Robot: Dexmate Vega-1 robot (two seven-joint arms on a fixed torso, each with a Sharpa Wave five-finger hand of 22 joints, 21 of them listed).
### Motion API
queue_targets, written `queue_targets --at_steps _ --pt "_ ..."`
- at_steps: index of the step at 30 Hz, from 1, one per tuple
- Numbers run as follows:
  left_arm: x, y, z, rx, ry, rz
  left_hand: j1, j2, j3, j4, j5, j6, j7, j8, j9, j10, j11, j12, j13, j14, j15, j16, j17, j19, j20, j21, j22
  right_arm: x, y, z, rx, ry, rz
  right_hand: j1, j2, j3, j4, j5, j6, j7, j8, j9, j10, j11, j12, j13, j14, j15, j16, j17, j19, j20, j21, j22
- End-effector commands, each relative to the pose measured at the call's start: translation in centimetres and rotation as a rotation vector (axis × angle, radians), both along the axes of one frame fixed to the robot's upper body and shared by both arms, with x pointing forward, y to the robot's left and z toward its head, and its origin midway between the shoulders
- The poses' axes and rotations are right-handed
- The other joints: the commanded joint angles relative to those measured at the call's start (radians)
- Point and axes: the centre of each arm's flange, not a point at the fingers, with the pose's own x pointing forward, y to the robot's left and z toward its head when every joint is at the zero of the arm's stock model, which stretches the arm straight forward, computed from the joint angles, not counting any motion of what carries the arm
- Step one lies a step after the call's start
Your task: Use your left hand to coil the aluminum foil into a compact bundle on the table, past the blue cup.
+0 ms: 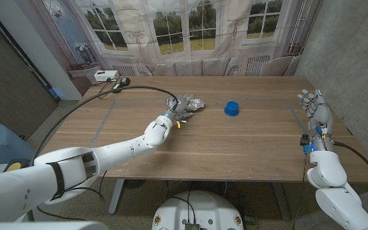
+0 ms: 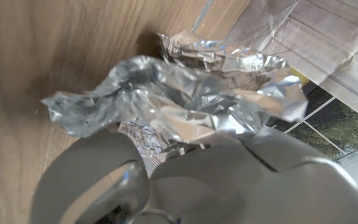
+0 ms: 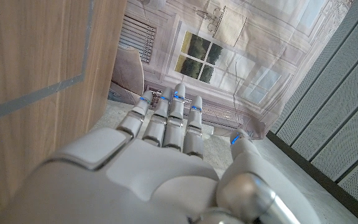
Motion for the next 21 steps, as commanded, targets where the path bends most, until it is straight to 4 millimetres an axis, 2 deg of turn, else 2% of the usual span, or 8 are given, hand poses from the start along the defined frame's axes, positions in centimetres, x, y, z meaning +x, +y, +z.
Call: queue_targets --at_steps 1,2,5,8,9,10,16,21 --pt "-0.6 -0.3 0.5 -0.044 0.01 0.086 -0.056 0.013 -0.027 0.005 0.007 -0.028 -0.017 0.002 0.002 -0.07 0.007 -0.002 -0.013 -0.136 0.043 -0.004 -0.003 -0.106 0.008 -0.094 0.004 0.0 -0.2 0.2 -0.003 -0.008 0.008 0.0 -0.006 0.001 0.003 0.003 0.008 0.0 -0.005 0.002 0.009 -0.002 0.001 0.003 0.009 0.003 0.001 0.002 0.008 0.0 0.006 0.003" --pt "-0.7 -0.3 0.6 -0.064 0.019 0.084 -0.081 0.016 -0.039 0.008 0.008 -0.039 -0.022 0.0 0.002 -0.092 0.003 -0.002 -0.018 -0.175 0.058 -0.004 -0.005 -0.134 0.009 -0.121 0.003 0.0 -0.2 0.2 -0.004 -0.007 0.006 0.0 -0.006 0.001 0.003 0.002 0.008 0.0 -0.006 0.002 0.01 -0.002 0.002 0.003 0.009 0.003 0.001 0.002 0.008 0.0 0.006 0.003" --pt "-0.9 -0.3 0.9 -0.134 0.051 0.064 -0.177 0.022 -0.088 0.013 0.015 -0.076 -0.024 0.0 0.001 -0.177 0.021 -0.002 -0.041 -0.294 0.104 -0.004 -0.011 -0.222 0.009 -0.216 0.003 0.0 -0.3 0.1 -0.002 -0.005 0.004 -0.001 -0.008 0.0 0.003 0.002 0.009 0.0 -0.006 0.002 0.012 -0.003 0.001 0.003 0.01 0.002 0.001 0.002 0.008 0.0 0.005 0.003" --pt "-1.1 -0.3 1.3 -0.209 0.075 0.038 -0.25 0.028 -0.127 0.015 0.026 -0.106 -0.024 -0.001 0.0 -0.246 0.024 -0.006 -0.058 -0.391 0.137 -0.007 -0.015 -0.299 0.01 -0.279 0.003 0.0 -0.3 0.0 -0.001 -0.004 0.004 -0.001 -0.008 0.0 0.004 0.002 0.01 0.0 -0.007 0.002 0.012 -0.003 0.001 0.003 0.011 0.003 0.0 0.002 0.008 0.001 0.005 0.003" --pt "-1.2 -0.3 1.5 -0.232 0.078 0.028 -0.274 0.029 -0.14 0.015 0.03 -0.116 -0.024 -0.001 0.001 -0.267 0.026 -0.006 -0.064 -0.416 0.143 -0.005 -0.016 -0.338 0.009 -0.295 0.002 0.0 -0.3 0.0 -0.001 -0.003 0.003 -0.001 -0.008 0.0 0.004 0.002 0.01 0.0 -0.007 0.002 0.012 -0.002 0.0 0.003 0.013 0.004 0.001 0.002 0.007 0.0 0.005 0.003" --pt "-1.3 -0.3 1.6 -0.263 0.084 0.014 -0.319 0.036 -0.163 0.017 0.038 -0.145 -0.023 -0.003 0.001 -0.302 0.031 -0.005 -0.072 -0.463 0.148 -0.003 -0.016 -0.416 0.009 -0.307 0.002 0.0 -0.4 0.0 0.0 -0.004 0.004 -0.001 -0.008 0.0 0.004 0.002 0.01 -0.001 -0.007 0.002 0.012 -0.002 0.0 0.003 0.013 0.004 0.0 0.002 0.008 0.001 0.005 0.003" --pt "-1.8 0.2 2.3 -0.441 0.105 -0.072 -0.426 0.071 -0.204 0.013 0.059 -0.197 -0.016 -0.001 0.0 -0.391 0.041 -0.004 -0.085 -0.581 0.176 -0.003 -0.018 -0.631 0.007 -0.308 0.002 0.0 -0.4 -0.1 0.002 -0.004 0.004 -0.002 -0.009 0.0 0.005 0.002 0.013 -0.001 -0.008 0.002 0.015 -0.005 -0.001 0.003 0.011 0.005 -0.002 0.002 0.007 0.0 0.004 0.003" --pt "-1.9 0.8 3.0 -0.569 0.141 -0.121 -0.443 0.081 -0.208 0.011 0.064 -0.227 -0.013 -0.006 -0.001 -0.424 0.043 -0.008 -0.088 -0.61 0.178 -0.003 -0.018 -0.675 0.007 -0.304 0.003 -0.1 -0.4 -0.3 0.004 -0.003 0.006 -0.002 -0.01 0.0 0.006 0.003 0.014 -0.001 -0.01 0.002 0.015 -0.002 -0.002 0.003 0.013 0.005 -0.002 0.003 0.007 0.001 0.004 0.003"
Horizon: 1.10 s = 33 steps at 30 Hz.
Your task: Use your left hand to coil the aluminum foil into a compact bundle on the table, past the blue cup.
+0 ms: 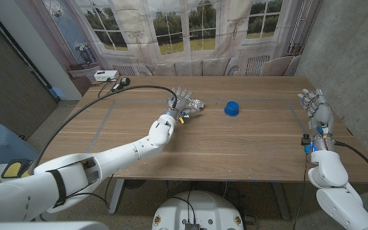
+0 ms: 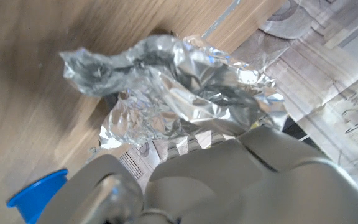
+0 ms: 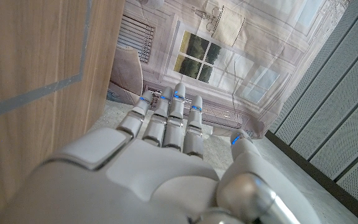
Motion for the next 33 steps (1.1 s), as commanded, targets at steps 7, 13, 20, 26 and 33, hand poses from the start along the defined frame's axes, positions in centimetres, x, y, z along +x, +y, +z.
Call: queue_targets --at_steps 7,13,20,26,33 --pt "-1.2 1.8 2.5 -0.472 0.091 -0.191 -0.021 0.016 -0.012 -0.008 0.016 -0.154 0.011 -0.006 -0.002 -0.159 0.013 -0.01 -0.002 -0.129 0.006 -0.004 0.0 -0.073 0.002 0.004 0.004 -0.6 0.0 -0.3 0.003 -0.006 -0.003 -0.002 -0.004 0.002 0.003 0.003 0.009 0.002 -0.006 0.002 0.011 0.004 -0.004 0.003 0.008 0.0 -0.004 0.003 0.007 0.002 0.003 0.003" --pt "-1.5 2.3 3.0 -0.545 0.105 -0.21 -0.02 0.019 -0.011 -0.011 0.019 -0.159 0.013 -0.005 -0.002 -0.165 0.012 -0.009 -0.002 -0.139 0.012 -0.004 -0.001 -0.086 0.002 0.004 0.004 -0.8 0.1 -0.3 0.001 -0.008 -0.003 -0.002 -0.004 0.002 0.004 0.003 0.011 0.002 -0.007 0.002 0.011 0.004 -0.005 0.003 0.009 0.0 -0.005 0.003 0.007 0.003 0.003 0.003" --pt "-0.9 2.6 2.3 -0.499 0.198 -0.137 -0.011 0.023 -0.007 -0.018 0.023 -0.182 0.016 -0.006 -0.002 -0.172 0.017 -0.005 -0.003 -0.136 0.019 0.004 -0.001 -0.099 0.001 0.008 0.005 -1.3 0.1 -0.5 0.004 -0.01 -0.008 -0.004 -0.005 0.002 0.005 0.003 0.011 0.001 -0.008 0.002 0.013 0.002 -0.006 0.003 0.01 -0.001 -0.006 0.004 0.006 0.003 0.002 0.003" --pt "-2.0 3.3 3.5 -0.615 0.096 -0.211 -0.004 0.03 -0.004 -0.023 0.028 -0.147 0.01 0.011 -0.003 -0.154 0.01 0.006 -0.004 -0.123 0.021 0.01 -0.002 -0.098 0.001 0.014 0.006 -1.2 0.2 -0.6 -0.001 -0.006 -0.005 -0.005 -0.005 0.001 0.007 0.003 0.011 0.001 -0.009 0.002 0.015 0.004 -0.007 0.003 0.011 0.0 -0.006 0.004 0.007 0.003 0.002 0.003" --pt "-3.7 4.2 5.3 -0.738 0.051 -0.323 -0.003 0.035 -0.003 -0.024 0.03 -0.135 0.012 0.014 -0.004 -0.151 0.01 0.008 -0.005 -0.126 0.021 0.009 -0.002 -0.101 0.001 0.015 0.006 -1.2 0.3 -0.1 -0.007 -0.023 0.006 -0.006 -0.006 0.001 0.008 0.003 0.012 0.002 -0.011 0.002 0.015 0.005 -0.008 0.003 0.011 0.001 -0.008 0.004 0.008 0.002 0.002 0.003"
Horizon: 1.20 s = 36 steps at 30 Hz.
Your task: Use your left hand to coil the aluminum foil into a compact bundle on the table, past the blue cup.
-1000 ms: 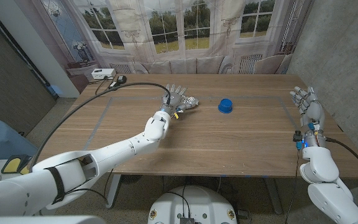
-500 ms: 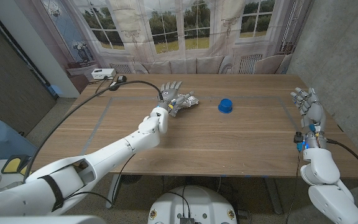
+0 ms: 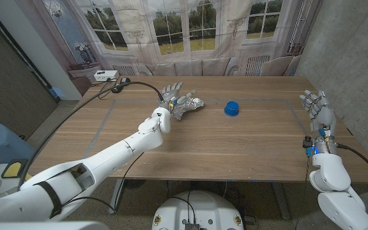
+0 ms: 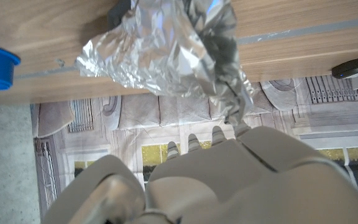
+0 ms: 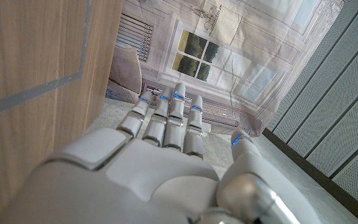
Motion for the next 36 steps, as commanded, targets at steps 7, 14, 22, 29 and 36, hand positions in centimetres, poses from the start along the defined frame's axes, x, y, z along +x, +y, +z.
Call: queue_targets --at_steps 7,14,22,29,36 --pt "-3.2 2.0 3.1 -0.304 -0.067 -0.179 0.004 0.013 0.002 -0.004 0.01 -0.119 0.0 0.009 0.001 -0.132 0.0 0.016 0.0 -0.116 0.005 0.007 0.003 -0.085 0.001 0.007 0.004 0.1 0.4 1.0 -0.021 -0.02 0.028 -0.002 -0.005 0.0 0.008 0.003 0.007 -0.004 -0.003 0.002 0.008 -0.003 -0.003 0.004 0.01 -0.001 -0.006 0.004 0.009 0.003 0.002 0.003" --pt "-4.1 3.2 3.8 -0.424 -0.054 -0.261 0.008 0.015 0.003 -0.006 0.011 -0.107 0.001 0.011 0.0 -0.125 0.001 0.019 -0.001 -0.114 0.006 0.007 0.002 -0.086 0.0 0.007 0.004 -0.1 0.6 2.2 -0.037 -0.033 0.034 -0.004 -0.007 -0.002 0.009 0.003 0.007 -0.004 -0.005 0.002 0.004 -0.002 -0.007 0.004 0.008 -0.001 -0.008 0.005 0.011 0.003 0.002 0.003" --pt "-5.3 4.8 4.8 -0.532 -0.047 -0.359 0.015 0.018 0.005 -0.011 0.014 -0.083 0.004 0.016 -0.001 -0.106 0.008 0.024 -0.002 -0.106 0.008 0.009 0.002 -0.087 0.0 0.009 0.004 -0.4 1.2 3.3 -0.048 -0.048 0.044 -0.006 -0.009 -0.003 0.011 0.003 0.006 -0.004 -0.007 0.002 0.002 -0.002 -0.01 0.004 0.005 -0.002 -0.011 0.005 0.014 0.002 0.002 0.003" --pt "-5.7 6.0 5.0 -0.592 -0.033 -0.419 0.019 0.018 0.005 -0.013 0.016 -0.076 0.003 0.017 -0.001 -0.102 0.008 0.024 -0.002 -0.103 0.009 0.01 0.002 -0.086 0.0 0.009 0.004 -0.7 2.2 3.8 -0.057 -0.045 0.046 -0.007 -0.01 -0.004 0.012 0.003 0.008 -0.005 -0.007 0.002 0.003 -0.003 -0.011 0.004 0.006 -0.005 -0.012 0.006 0.016 0.0 0.002 0.003" --pt "-6.4 7.2 5.1 -0.685 -0.015 -0.516 0.022 0.018 0.005 -0.014 0.017 -0.074 0.006 0.015 -0.001 -0.099 0.008 0.025 -0.003 -0.102 0.01 0.01 0.002 -0.086 0.0 0.009 0.004 -1.1 3.4 4.5 -0.089 -0.032 0.041 -0.008 -0.011 -0.005 0.013 0.003 0.009 -0.006 -0.008 0.003 0.004 -0.007 -0.012 0.004 0.006 -0.004 -0.013 0.006 0.016 -0.001 0.002 0.003"
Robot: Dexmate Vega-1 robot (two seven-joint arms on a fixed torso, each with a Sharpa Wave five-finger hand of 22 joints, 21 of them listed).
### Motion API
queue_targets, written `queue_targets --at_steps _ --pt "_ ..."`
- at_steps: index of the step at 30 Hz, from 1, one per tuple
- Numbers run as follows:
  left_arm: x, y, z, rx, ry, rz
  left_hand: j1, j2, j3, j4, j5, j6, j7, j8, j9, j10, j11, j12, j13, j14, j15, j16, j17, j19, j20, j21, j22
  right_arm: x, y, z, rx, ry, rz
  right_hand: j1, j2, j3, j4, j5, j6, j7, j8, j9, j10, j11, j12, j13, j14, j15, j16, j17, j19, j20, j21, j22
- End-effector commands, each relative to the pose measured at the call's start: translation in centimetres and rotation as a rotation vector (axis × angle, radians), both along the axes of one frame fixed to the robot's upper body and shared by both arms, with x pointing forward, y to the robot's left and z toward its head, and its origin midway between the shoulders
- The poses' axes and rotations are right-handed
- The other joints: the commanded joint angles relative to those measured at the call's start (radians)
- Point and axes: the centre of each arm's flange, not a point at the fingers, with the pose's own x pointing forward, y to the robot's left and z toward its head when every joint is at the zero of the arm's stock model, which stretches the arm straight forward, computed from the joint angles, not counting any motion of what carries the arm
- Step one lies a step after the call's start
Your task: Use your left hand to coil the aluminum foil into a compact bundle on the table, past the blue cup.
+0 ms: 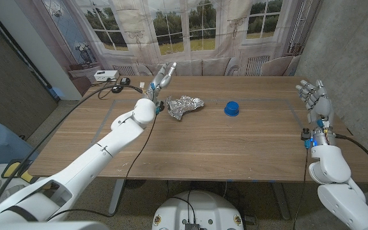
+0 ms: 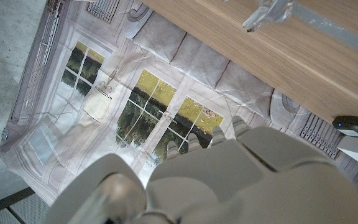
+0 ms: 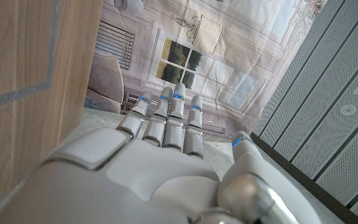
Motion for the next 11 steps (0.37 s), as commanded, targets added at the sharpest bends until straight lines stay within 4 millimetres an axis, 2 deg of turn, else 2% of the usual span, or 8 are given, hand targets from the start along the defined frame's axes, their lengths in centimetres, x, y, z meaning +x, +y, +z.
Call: queue_targets --at_steps 1,5,11 --pt "-1.3 2.1 0.6 -0.167 0.001 -0.172 0.009 0.005 -0.003 -0.006 0.009 -0.073 0.006 0.004 0.003 -0.099 0.008 0.007 0.002 -0.102 0.01 0.01 0.001 -0.086 0.0 0.005 0.004 -0.6 1.7 1.0 -0.041 0.012 -0.003 0.0 -0.002 0.003 0.005 0.003 0.005 -0.003 -0.001 0.003 0.005 -0.004 -0.004 0.004 0.006 -0.005 -0.001 0.006 0.008 0.0 0.002 0.003" --pt "-1.9 2.6 0.2 -0.224 -0.001 -0.238 0.014 0.006 -0.003 -0.008 0.012 -0.049 0.006 0.009 0.003 -0.08 0.007 0.011 0.001 -0.095 0.006 0.011 0.001 -0.088 -0.001 0.005 0.004 -0.3 2.5 1.3 -0.053 0.018 0.01 -0.001 -0.002 0.002 0.006 0.003 0.006 -0.002 -0.001 0.003 0.006 -0.003 -0.004 0.004 0.007 -0.005 -0.002 0.006 0.008 0.001 0.002 0.003" --pt "-2.0 3.6 -1.1 -0.305 0.019 -0.286 0.016 0.011 -0.002 -0.008 0.014 -0.037 0.004 0.009 0.002 -0.072 0.007 0.012 0.0 -0.087 0.003 0.013 0.001 -0.088 -0.001 0.005 0.004 1.3 3.8 2.0 -0.075 0.025 0.046 -0.002 -0.002 0.002 0.008 0.003 0.007 -0.003 -0.002 0.003 0.006 -0.005 -0.006 0.004 0.008 -0.005 -0.002 0.007 0.009 0.001 0.002 0.003"
